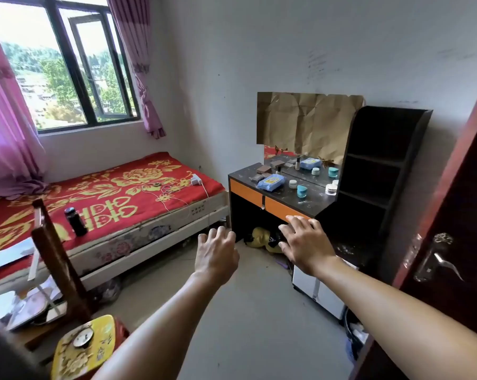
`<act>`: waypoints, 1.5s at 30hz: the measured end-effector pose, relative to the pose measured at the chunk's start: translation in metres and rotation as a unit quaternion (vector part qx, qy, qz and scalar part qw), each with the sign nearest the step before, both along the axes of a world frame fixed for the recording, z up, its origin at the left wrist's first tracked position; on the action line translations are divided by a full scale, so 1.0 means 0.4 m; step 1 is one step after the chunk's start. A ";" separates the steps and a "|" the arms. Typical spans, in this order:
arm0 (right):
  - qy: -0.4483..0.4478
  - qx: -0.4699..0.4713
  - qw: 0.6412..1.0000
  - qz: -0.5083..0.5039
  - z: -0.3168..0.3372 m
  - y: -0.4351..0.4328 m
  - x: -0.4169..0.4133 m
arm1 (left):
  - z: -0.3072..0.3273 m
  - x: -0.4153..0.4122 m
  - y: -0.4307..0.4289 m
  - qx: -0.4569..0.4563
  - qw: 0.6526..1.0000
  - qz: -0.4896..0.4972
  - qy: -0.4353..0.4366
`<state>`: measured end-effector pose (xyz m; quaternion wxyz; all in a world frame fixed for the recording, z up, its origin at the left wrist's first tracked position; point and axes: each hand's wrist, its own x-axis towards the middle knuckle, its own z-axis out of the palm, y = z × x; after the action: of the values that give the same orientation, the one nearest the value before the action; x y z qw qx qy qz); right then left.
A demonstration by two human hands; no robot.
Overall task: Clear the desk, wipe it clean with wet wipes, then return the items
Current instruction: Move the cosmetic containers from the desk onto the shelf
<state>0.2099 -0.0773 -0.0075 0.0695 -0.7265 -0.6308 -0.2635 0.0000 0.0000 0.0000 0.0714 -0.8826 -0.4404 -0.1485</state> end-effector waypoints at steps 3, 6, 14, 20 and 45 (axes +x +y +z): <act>0.017 0.017 1.000 -0.006 0.011 0.093 0.008 | 0.010 0.012 0.120 0.014 1.000 -0.012 -0.017; 0.024 0.012 0.999 -0.023 0.015 0.173 0.025 | 0.019 0.039 0.224 0.008 1.000 -0.019 -0.006; 0.023 -0.015 0.999 -0.044 -0.012 0.413 0.164 | -0.021 0.189 0.476 -0.004 0.999 -0.048 0.003; 0.047 -0.045 0.996 -0.053 -0.050 0.658 0.330 | -0.046 0.356 0.703 -0.016 0.998 -0.057 0.008; 0.122 -0.159 0.968 -0.154 -0.201 1.643 0.763 | -0.189 0.767 1.769 -0.096 0.986 -0.130 0.036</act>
<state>0.5151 0.5800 -0.0878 -0.0120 -0.8431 -0.5321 -0.0768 0.3070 0.7076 -0.0756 -0.0179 -0.9399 -0.3311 -0.0819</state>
